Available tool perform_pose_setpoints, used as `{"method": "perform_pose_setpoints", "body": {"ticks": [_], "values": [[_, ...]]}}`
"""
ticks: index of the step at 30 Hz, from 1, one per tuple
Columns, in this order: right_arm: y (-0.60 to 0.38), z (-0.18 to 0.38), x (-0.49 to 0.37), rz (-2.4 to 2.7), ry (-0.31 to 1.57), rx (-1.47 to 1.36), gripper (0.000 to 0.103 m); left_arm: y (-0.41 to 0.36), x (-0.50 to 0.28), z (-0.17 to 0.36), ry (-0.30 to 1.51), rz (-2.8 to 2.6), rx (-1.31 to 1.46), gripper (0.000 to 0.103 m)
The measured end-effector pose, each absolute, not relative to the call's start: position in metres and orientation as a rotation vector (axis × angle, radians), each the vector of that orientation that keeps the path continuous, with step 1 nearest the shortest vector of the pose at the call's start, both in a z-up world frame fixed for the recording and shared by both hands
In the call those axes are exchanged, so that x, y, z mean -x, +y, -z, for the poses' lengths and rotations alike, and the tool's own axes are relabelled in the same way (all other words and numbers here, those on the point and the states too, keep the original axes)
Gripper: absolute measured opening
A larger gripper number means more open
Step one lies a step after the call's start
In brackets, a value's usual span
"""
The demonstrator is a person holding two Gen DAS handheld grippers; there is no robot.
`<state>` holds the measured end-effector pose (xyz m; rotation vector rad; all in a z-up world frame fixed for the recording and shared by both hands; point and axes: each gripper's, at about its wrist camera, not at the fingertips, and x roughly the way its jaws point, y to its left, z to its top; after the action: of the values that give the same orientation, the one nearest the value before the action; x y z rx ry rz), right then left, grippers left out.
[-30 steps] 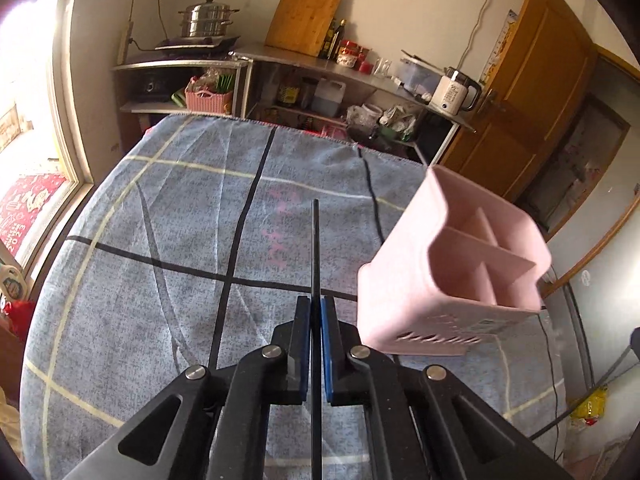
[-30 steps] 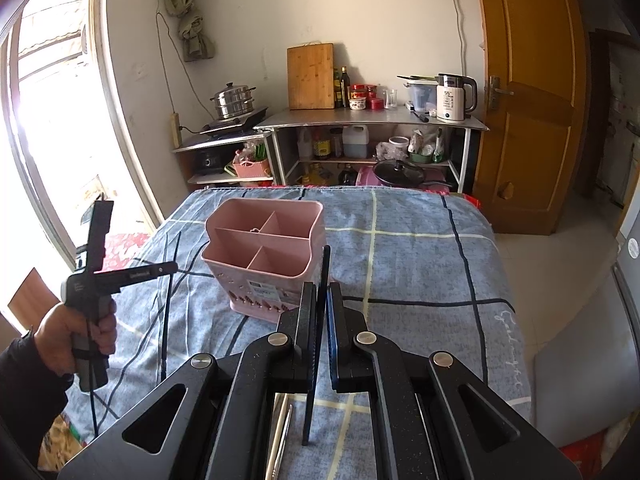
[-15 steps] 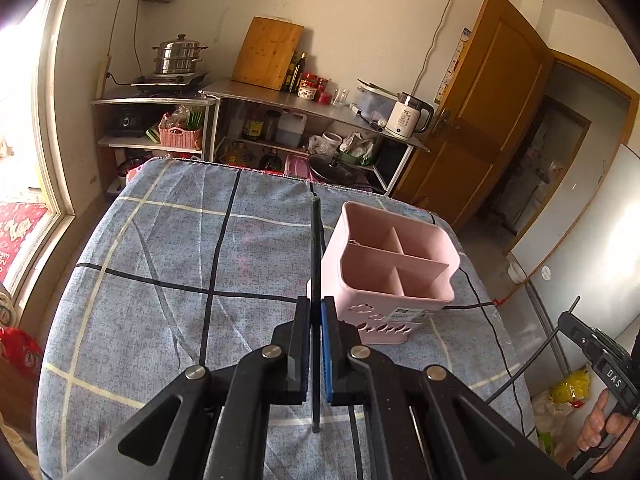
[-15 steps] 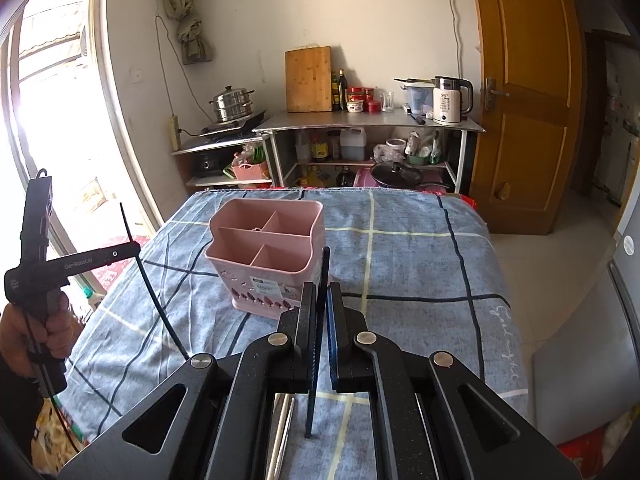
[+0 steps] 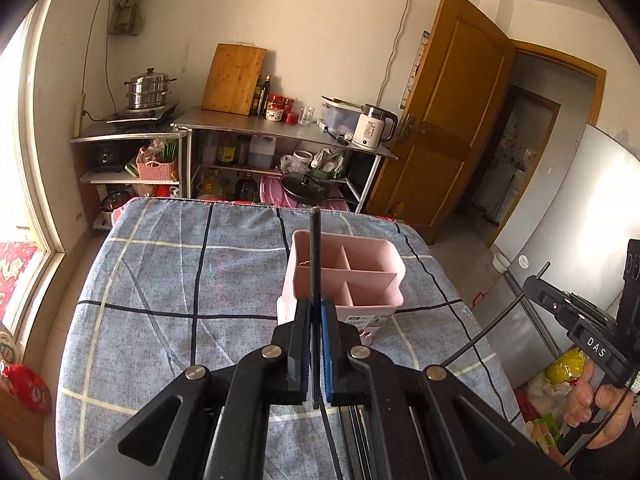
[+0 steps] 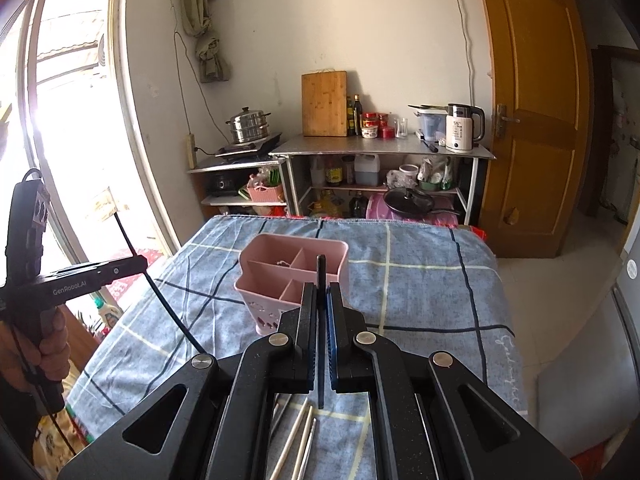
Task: Organize utensils
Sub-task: 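Lift the black chopsticks and carry them over the pink basket with both tools, then lower the chopsticks into the pink basket and open both tools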
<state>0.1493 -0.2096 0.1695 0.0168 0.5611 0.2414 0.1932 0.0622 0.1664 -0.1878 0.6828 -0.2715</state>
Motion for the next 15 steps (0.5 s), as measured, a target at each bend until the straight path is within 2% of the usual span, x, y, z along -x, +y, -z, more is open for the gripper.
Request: {"method": "perform_pose_setpoints", "body": {"ticks": [15], "values": [[-0.178,-0.224,-0.194,-0.295,0.431,-0.086,0.004,0.059,-0.242,-0.222,0.595,0.253,0.216,0.005]]}}
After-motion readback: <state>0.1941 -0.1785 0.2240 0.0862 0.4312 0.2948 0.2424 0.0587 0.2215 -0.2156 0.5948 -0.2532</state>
